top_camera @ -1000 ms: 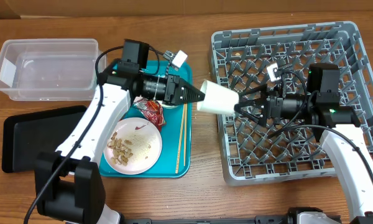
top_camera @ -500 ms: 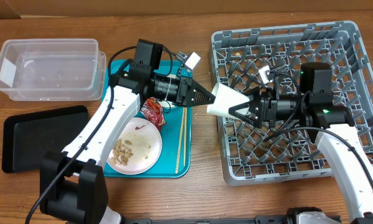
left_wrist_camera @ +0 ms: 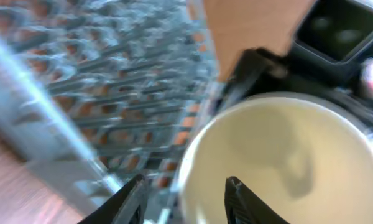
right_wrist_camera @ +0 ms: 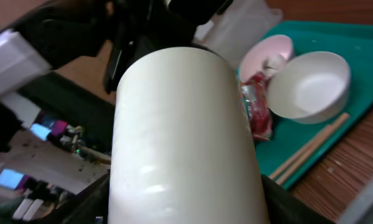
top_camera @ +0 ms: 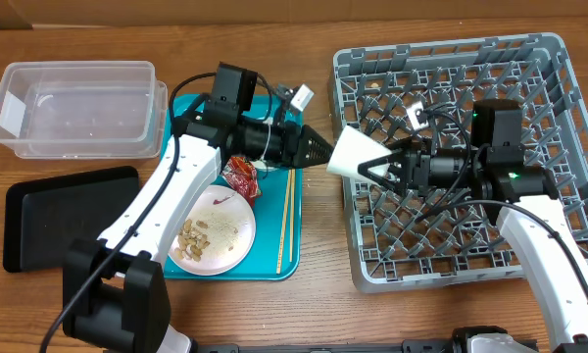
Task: Sort waste into correct bins and load items into the dishwasher
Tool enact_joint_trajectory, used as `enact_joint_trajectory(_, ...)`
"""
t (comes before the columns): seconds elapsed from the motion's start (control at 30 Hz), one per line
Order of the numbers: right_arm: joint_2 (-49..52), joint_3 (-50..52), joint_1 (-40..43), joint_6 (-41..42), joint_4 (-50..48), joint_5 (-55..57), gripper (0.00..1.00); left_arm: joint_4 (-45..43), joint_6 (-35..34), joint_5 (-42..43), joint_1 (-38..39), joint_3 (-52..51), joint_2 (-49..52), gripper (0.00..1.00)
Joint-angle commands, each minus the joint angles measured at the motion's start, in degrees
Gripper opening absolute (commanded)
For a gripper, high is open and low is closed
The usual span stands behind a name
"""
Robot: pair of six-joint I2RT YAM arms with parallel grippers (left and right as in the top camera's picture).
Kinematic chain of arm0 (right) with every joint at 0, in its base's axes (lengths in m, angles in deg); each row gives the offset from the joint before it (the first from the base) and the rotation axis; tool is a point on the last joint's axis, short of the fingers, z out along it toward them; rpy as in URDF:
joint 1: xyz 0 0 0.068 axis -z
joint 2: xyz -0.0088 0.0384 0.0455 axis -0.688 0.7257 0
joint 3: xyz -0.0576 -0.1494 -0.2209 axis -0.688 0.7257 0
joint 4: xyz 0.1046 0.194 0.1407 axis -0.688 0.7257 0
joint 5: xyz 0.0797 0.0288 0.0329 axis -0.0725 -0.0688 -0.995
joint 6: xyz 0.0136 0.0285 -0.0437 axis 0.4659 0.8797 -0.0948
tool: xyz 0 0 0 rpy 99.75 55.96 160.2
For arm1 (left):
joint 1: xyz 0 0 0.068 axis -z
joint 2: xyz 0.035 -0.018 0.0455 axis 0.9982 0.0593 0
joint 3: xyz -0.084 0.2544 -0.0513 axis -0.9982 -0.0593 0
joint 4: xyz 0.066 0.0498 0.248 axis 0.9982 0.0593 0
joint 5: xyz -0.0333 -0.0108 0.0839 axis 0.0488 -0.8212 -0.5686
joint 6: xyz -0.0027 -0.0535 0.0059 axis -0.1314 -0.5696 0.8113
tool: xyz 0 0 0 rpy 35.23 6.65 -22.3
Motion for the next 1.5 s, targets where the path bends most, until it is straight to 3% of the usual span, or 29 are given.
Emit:
enact_joint_trajectory(0.0,-0.5,-1.7,0.1,2.1,2.2,13.8,0.38,5.1,6.6,-26.1,-1.0,0.8,-3.3,0.47)
enact_joint_trajectory(0.1,-0.5,-4.9,2.1,3.4,9.2,23.2,0.33,9.0,7.1,-41.5,-2.5,0.8,-8.0,0.48)
enact_joint_trajectory(0.27,-0.5,-20.0,10.9,5.4,31.9,43.2,0.29,13.9,7.1,-51.7,-7.0,0.8,-15.4,0.48)
enact_joint_trajectory(0.4,-0.5,-28.3,21.6,6.5,43.6,54.1,0.28,17.5,7.0,-55.9,-10.9,0.8,-18.7,0.48)
enact_joint_trajectory(0.5,0.4,-28.4,32.2,9.0,48.3,63.7,0.29,20.2,7.1,-57.7,-13.2,0.8,-19.4,0.48)
enact_joint_trajectory(0.6,3.1,-28.4,40.4,12.0,50.0,65.3,0.28,21.2,7.1,-57.9,-13.8,0.8,-19.4,0.48)
enact_joint_trajectory(0.83,11.5,-28.4,42.9,12.0,51.1,65.1,0.3,21.2,7.1,-57.9,-13.8,0.8,-19.4,0.48)
enact_joint_trajectory(0.87,12.5,-28.4,42.9,12.0,51.3,65.1,0.34,21.2,7.1,-57.9,-13.8,0.8,-19.4,0.49)
enact_joint_trajectory(0.93,13.7,-28.0,42.9,12.0,51.1,65.0,0.56,21.2,7.1,-57.9,-13.8,0.8,-19.4,0.5)
enact_joint_trajectory(0.97,14.1,-27.5,42.9,12.0,50.9,64.8,0.84,21.3,7.1,-57.9,-13.8,0.8,-19.4,0.52)
enact_joint_trajectory(1.03,14.4,-27.0,42.9,12.0,50.4,63.3,1.0,21.4,7.1,-57.9,-13.8,0.8,-19.4,0.55)
enact_joint_trajectory(1.23,14.4,-27.0,42.8,11.7,49.8,56.6,1.0,21.6,7.1,-57.9,-13.8,0.8,-19.4,0.58)
enact_joint_trajectory(1.3,13.7,-27.2,41.9,8.3,49.8,50.9,1.0,21.3,7.1,-57.9,-13.8,0.8,-19.4,0.64)
enact_joint_trajectory(1.47,6.6,-28.3,31.5,3.5,47.1,45.9,1.0,18.6,7.1,-55.4,-13.7,0.7,-18.6,0.66)
